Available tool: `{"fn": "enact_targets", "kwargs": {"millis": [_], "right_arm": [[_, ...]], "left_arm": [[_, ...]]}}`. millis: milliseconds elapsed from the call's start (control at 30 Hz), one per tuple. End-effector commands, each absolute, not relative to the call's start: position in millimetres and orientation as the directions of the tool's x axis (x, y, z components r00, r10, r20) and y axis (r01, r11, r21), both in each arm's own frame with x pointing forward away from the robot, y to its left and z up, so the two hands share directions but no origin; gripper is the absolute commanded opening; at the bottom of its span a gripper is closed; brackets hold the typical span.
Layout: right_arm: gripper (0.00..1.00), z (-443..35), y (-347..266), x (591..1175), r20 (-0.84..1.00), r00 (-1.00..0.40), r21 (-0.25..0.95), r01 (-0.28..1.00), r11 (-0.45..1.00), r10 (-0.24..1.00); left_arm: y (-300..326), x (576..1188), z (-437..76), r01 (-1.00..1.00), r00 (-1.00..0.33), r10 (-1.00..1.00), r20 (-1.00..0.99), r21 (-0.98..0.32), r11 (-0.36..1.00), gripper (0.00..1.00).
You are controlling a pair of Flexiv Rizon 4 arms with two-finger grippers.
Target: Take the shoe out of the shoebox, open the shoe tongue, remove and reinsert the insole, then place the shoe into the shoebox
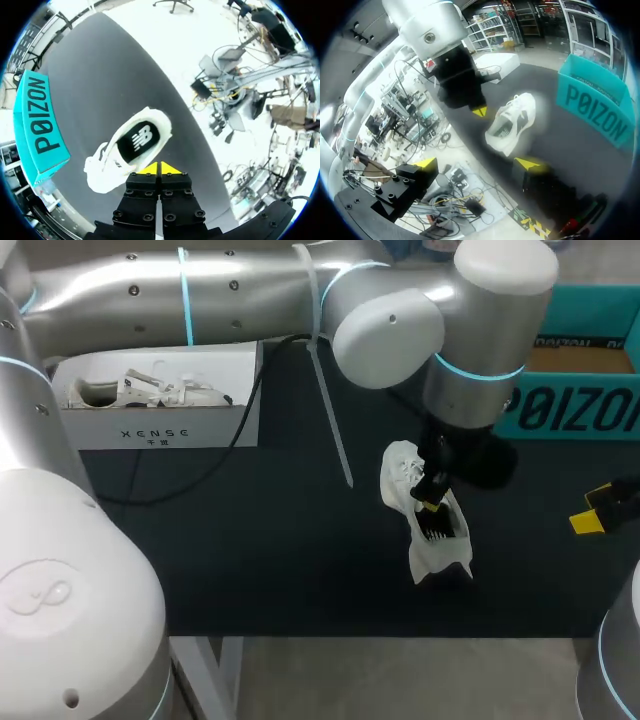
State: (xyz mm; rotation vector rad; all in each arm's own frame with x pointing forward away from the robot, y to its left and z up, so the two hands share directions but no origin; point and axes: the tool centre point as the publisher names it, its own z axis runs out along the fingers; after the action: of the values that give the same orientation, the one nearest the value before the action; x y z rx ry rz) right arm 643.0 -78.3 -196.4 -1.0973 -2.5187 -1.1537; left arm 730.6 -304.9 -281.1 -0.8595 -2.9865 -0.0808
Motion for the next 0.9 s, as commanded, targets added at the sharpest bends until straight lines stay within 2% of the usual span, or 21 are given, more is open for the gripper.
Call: {"fn": "enact_targets", "kwargs": {"millis": [33, 700, 900], "right_arm": [[1.0, -195, -79, 630, 0.391, -0.711, 0.599, 0.679, 0.424, 0.585], [1.0, -195, -79, 630, 0.391, -0.711, 0.599, 0.679, 0.424, 0.585], [1.0, -195, -79, 630, 0.391, -0.711, 0.599, 0.679, 0.424, 0.585]], "left_arm": [[-288, 699, -272, 0.231, -0.957, 0.229, 0.18, -0.011, 0.973, 1.0], [-293, 698, -274, 0.223, -0.96, 0.22, 0.174, -0.005, 0.975, 1.0], [-306, 691, -287, 0.163, -0.964, 0.177, 0.2, -0.087, 0.983, 1.0]]}}
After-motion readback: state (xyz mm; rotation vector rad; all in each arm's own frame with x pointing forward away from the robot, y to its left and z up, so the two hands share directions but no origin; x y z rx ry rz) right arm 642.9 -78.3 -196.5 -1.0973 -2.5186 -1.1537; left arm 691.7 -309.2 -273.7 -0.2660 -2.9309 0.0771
